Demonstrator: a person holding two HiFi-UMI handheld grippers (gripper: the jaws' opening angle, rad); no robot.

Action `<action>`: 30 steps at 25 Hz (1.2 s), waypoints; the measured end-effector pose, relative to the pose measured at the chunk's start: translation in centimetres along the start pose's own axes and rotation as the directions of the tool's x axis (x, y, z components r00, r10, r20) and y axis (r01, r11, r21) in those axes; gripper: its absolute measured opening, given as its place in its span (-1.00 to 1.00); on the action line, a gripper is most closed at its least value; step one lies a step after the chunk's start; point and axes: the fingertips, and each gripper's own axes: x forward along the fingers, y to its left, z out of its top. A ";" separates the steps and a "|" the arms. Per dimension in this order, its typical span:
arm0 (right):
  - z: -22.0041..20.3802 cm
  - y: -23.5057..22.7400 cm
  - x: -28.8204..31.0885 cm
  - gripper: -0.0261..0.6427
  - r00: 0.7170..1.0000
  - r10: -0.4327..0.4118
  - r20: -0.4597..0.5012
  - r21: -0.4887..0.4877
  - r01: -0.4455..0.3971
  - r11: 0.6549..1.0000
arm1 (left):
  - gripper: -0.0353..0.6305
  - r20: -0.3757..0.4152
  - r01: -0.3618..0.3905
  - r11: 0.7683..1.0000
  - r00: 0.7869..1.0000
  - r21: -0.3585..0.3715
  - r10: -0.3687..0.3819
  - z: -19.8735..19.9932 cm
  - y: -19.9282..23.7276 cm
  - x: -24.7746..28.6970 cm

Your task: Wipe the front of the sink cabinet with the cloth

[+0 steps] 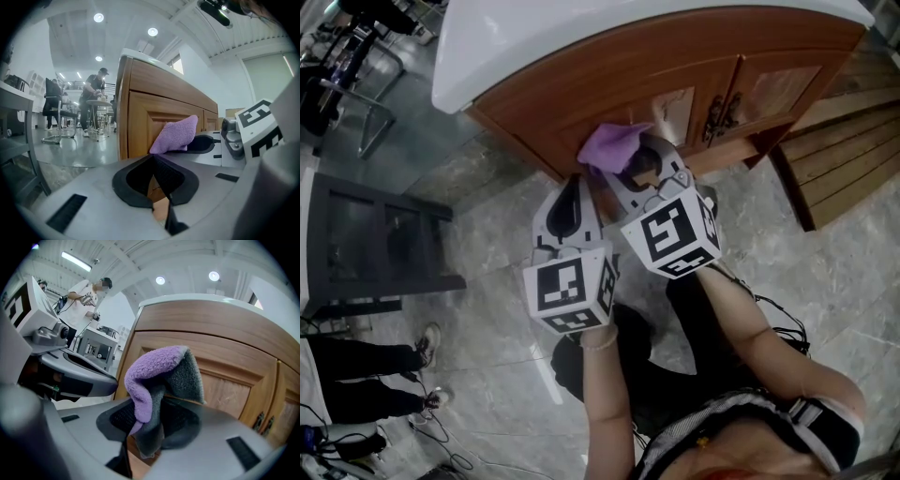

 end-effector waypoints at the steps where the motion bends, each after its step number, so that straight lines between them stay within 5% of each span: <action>1: -0.1 -0.1 -0.1 -0.39 1.000 -0.003 -0.003 -0.006 0.003 1.000 | -0.89 0.000 0.002 1.000 1.000 0.002 -0.002 0.0 -0.1 0.1; 30: -3.8 -7.2 -3.8 -0.39 0.984 -0.164 -0.072 0.036 0.167 0.985 | -0.89 -0.014 0.081 0.996 0.997 0.030 -0.081 -0.3 -3.7 2.0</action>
